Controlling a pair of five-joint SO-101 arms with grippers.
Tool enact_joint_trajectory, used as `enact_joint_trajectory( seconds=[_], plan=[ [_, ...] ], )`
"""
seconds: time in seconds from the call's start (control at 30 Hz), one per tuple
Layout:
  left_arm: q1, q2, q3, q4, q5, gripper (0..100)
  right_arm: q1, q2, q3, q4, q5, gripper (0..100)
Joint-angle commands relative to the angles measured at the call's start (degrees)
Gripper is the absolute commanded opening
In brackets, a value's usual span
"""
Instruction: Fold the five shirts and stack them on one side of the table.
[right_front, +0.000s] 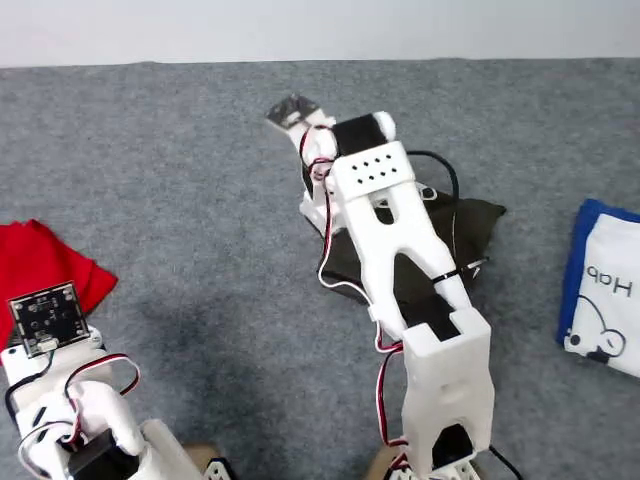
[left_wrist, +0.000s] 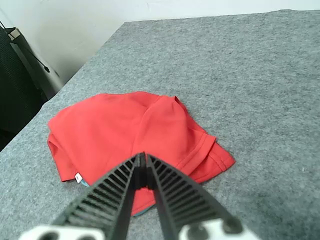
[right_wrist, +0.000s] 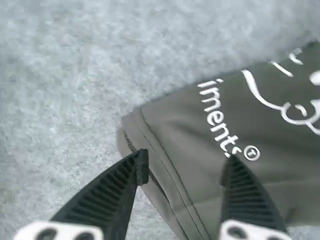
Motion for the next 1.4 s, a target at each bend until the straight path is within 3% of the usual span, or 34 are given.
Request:
enact_joint_trajectory(
  seconds=[0.0,0.2,0.3,0.43,0.63,0.83,1.3,1.37],
  plan=[
    [-0.4,-0.6,-1.7,0.3,-0.4,1,2.4,-4.3,-1.8,2.5,-1.6,15.7],
    [-0.4,-0.6,-1.8,0.2,-0.6,1,11.8,-4.1,3.6,2.2,-1.4,5.4],
    [-0.4,-0.6,-2.1,0.1,-0.7,1,20.0,-2.5,4.0,-2.1,-0.9,5.6],
    [-0.4,-0.6,-1.8,0.0,-0.7,1,28.6,2.8,4.0,-10.0,5.1,5.4],
    [-0.4,-0.6,-1.8,0.2,-0.7,1,37.8,13.5,3.9,-18.5,6.5,5.4],
    [-0.4,-0.6,-1.8,0.3,-0.7,1,39.3,19.2,3.1,-18.2,6.5,5.4],
    [-0.4,-0.6,-1.7,0.3,-0.7,1,31.8,2.9,-0.8,2.4,5.9,5.4],
    [-0.4,-0.6,-1.7,0.3,-0.7,1,31.7,1.1,1.0,2.5,2.5,5.3]
  ],
)
